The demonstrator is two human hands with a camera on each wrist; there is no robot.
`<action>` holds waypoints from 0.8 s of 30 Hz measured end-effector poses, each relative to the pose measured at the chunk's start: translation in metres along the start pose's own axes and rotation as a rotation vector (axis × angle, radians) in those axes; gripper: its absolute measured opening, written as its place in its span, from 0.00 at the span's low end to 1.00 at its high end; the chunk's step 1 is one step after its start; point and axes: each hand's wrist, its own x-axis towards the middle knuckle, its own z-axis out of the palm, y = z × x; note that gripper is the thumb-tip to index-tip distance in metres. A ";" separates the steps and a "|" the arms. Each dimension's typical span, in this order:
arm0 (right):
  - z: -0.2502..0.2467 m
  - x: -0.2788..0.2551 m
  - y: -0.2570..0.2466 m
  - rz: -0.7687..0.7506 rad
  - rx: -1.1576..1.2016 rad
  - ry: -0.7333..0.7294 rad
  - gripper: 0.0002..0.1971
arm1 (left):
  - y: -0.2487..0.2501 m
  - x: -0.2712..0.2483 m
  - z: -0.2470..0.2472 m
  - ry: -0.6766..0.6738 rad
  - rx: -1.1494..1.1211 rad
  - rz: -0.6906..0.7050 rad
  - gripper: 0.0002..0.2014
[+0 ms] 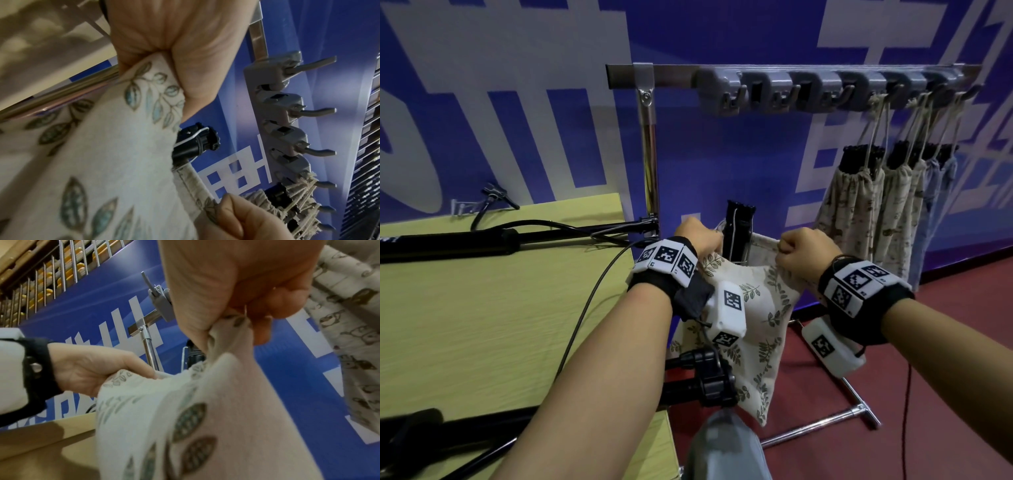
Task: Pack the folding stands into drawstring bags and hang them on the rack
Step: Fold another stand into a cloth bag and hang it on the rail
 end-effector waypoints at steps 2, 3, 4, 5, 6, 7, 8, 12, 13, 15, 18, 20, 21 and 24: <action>0.001 0.001 -0.002 0.000 -0.019 -0.059 0.14 | -0.001 -0.001 0.000 0.000 0.018 -0.024 0.15; 0.002 0.001 -0.003 0.010 -0.028 -0.090 0.14 | -0.001 -0.001 0.000 0.002 0.013 -0.025 0.15; 0.003 0.002 -0.004 0.024 -0.039 -0.124 0.14 | 0.000 -0.002 -0.001 0.009 0.007 -0.021 0.15; 0.005 0.002 -0.006 0.037 -0.051 -0.162 0.15 | 0.000 -0.002 -0.001 0.031 -0.001 -0.004 0.15; 0.007 0.002 -0.008 0.057 -0.059 -0.198 0.15 | 0.001 -0.002 -0.001 0.066 -0.018 0.017 0.16; 0.009 0.002 -0.010 0.072 -0.062 -0.227 0.16 | 0.002 -0.001 -0.002 0.105 -0.035 0.041 0.17; 0.010 0.002 -0.011 0.090 -0.053 -0.249 0.16 | 0.003 -0.001 -0.002 0.131 -0.043 0.060 0.17; 0.004 0.004 -0.012 0.209 0.280 -0.316 0.16 | 0.006 -0.001 -0.002 0.176 -0.024 0.134 0.18; 0.001 0.004 -0.011 0.252 0.420 -0.309 0.17 | 0.007 -0.001 -0.003 0.194 -0.021 0.148 0.19; -0.003 0.004 -0.008 0.334 0.668 -0.273 0.19 | 0.008 0.000 -0.003 0.211 -0.001 0.163 0.17; -0.007 0.002 -0.007 0.379 0.854 -0.305 0.18 | 0.006 0.000 -0.003 0.114 0.184 0.147 0.03; -0.008 -0.001 -0.007 0.370 0.854 -0.327 0.20 | 0.003 -0.002 -0.003 0.051 0.348 0.136 0.03; -0.007 -0.003 -0.007 0.360 0.820 -0.340 0.20 | 0.001 -0.002 -0.003 0.038 0.397 0.133 0.04; 0.000 -0.005 -0.009 0.311 0.708 -0.324 0.21 | -0.002 -0.001 -0.005 0.052 0.415 0.123 0.15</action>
